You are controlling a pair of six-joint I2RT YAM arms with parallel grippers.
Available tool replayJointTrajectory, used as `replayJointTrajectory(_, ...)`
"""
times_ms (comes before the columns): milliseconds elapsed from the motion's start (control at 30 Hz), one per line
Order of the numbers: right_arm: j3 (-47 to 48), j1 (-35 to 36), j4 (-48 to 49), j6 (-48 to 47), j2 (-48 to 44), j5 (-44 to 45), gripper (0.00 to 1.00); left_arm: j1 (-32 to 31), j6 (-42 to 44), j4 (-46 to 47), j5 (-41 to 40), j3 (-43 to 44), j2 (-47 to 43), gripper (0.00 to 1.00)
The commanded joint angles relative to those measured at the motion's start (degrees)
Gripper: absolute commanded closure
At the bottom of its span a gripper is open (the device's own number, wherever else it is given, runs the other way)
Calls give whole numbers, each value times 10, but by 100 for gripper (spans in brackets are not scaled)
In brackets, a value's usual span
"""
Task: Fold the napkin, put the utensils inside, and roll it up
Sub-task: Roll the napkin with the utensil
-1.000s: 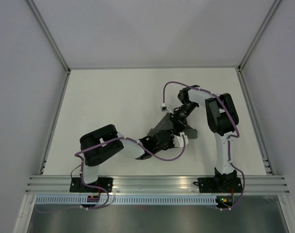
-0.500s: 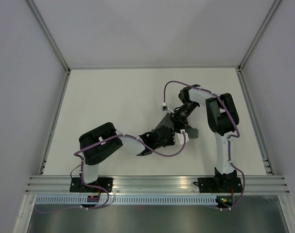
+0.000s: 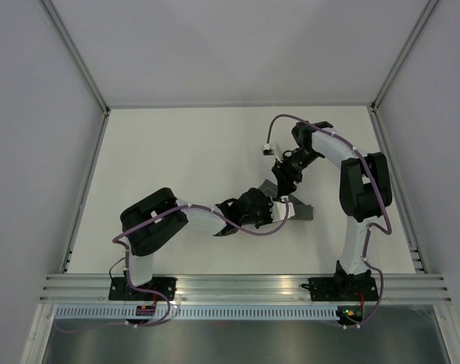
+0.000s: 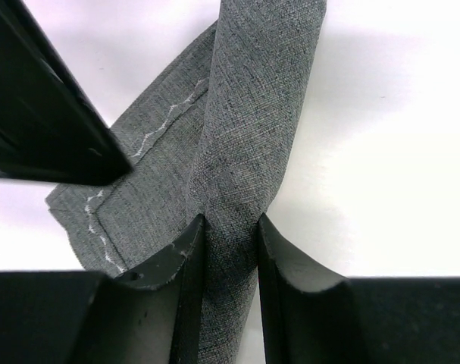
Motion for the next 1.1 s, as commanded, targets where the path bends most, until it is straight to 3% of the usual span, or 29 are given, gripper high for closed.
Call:
replayJointTrajectory(0, -13, -27, 37, 27, -53, -4, 35, 11, -75, -134, 114, 7, 11, 90)
replayJointTrajectory(233, -133, -83, 145, 44, -224, -7, 35, 69, -125, -211, 242, 47, 21, 90)
replayJointTrajectory(367, -287, -82, 264, 56, -349, 15, 33, 107, -152, -285, 334, 102, 50, 89)
replayJointTrajectory(500, -378, -57, 341, 43, -455, 46, 31, 129, -162, -355, 401, 157, 88, 89)
replayJointTrajectory(600, -430, -26, 376, 41, -490, 75, 29, 136, -167, -401, 434, 197, 117, 87)
replayJointTrajectory(767, -514, 91, 461, 63, -510, 188, 30, 143, -183, -444, 483, 249, 159, 84)
replayJointTrajectory(900, -542, 160, 527, 65, -491, 258, 30, 148, -194, -458, 504, 267, 180, 83)
replayJointTrajectory(1067, -547, 203, 543, 65, -465, 281, 30, 154, -202, -468, 508, 277, 195, 83)
